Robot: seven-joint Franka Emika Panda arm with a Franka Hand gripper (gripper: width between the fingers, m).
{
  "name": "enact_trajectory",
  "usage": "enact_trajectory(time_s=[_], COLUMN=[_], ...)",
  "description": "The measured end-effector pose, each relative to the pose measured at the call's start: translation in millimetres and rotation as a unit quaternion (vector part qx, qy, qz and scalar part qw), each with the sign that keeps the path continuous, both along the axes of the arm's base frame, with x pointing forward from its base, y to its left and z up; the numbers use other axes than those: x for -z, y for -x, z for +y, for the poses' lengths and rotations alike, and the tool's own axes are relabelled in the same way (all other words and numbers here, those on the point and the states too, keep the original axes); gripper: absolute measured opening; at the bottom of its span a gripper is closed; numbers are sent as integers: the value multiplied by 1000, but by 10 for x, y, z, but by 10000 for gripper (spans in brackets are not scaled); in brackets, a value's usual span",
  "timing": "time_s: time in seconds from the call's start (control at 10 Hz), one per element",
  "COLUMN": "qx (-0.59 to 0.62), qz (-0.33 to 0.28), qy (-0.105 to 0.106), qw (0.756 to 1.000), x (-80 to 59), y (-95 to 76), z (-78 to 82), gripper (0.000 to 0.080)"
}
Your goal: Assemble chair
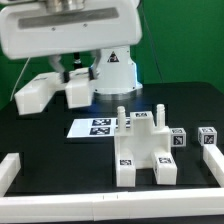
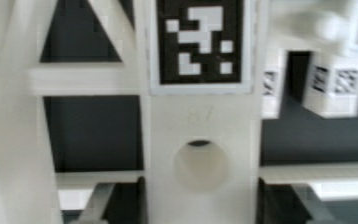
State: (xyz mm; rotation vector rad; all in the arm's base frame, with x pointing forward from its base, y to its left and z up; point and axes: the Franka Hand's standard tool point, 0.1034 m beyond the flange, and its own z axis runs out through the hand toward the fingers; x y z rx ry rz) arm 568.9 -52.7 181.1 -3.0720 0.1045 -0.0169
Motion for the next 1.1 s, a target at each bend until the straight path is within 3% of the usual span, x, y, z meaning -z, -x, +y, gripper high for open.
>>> enact_trajectory(time_s=[0.1,0.2,0.6,0.7,0.8,1.1], qx=[8,2,1,-9,-18,-13], qz=[1,2,1,-13,-10,-6], qy=[-1,-1,4,23,21,22], qw=[1000,1000,1000,1000,1000,1000], x=[-67,-56,-23,28,31,205], y=[-22,-26,-20,18,86,268], z=[257,412,400,580,807,1119], gripper=[281,281,281,281,281,281])
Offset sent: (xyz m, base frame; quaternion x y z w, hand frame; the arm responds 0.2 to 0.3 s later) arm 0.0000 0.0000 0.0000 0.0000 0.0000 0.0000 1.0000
